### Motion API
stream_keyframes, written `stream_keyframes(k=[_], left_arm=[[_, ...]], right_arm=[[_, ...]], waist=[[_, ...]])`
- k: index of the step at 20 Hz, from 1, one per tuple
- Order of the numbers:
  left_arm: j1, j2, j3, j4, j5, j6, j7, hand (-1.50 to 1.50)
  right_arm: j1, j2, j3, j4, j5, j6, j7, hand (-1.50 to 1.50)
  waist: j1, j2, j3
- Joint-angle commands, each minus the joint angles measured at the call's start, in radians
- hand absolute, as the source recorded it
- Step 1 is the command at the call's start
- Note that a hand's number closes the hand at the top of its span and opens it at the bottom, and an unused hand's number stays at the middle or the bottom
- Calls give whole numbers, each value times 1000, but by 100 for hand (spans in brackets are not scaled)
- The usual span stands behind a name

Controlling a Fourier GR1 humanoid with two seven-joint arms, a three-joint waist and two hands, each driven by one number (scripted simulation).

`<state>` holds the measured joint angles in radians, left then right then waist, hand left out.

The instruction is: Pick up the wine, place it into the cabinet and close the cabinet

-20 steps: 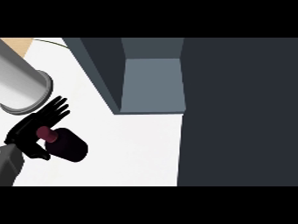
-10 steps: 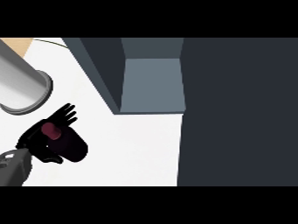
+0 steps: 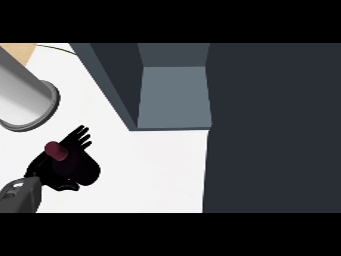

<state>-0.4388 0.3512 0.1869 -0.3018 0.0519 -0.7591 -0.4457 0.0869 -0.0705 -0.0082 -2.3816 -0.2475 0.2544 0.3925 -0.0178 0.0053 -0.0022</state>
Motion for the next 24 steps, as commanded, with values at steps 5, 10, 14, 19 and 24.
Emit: stream_keyframes(k=[5,10,14,19,24], left_arm=[[7,-8,21,60,25,-150,-86,-150],[-2,13,20,56,29,-183,-67,-150],[18,-34,17,71,27,-161,-87,150],[-5,-5,15,65,31,-214,-50,150],[-2,-43,-14,32,1,-169,-85,150]], right_arm=[[-5,-19,-22,-52,-56,-2,47,-150],[-27,-48,-70,-51,-96,-3,78,-150],[51,0,-23,9,-11,46,-58,-150],[11,-30,-52,-22,-43,33,2,-150],[-36,-32,-58,21,-32,20,10,-150]], waist=[[-10,3,-2],[-4,1,-1],[-10,3,-1],[-5,1,-1],[1,1,-1]])
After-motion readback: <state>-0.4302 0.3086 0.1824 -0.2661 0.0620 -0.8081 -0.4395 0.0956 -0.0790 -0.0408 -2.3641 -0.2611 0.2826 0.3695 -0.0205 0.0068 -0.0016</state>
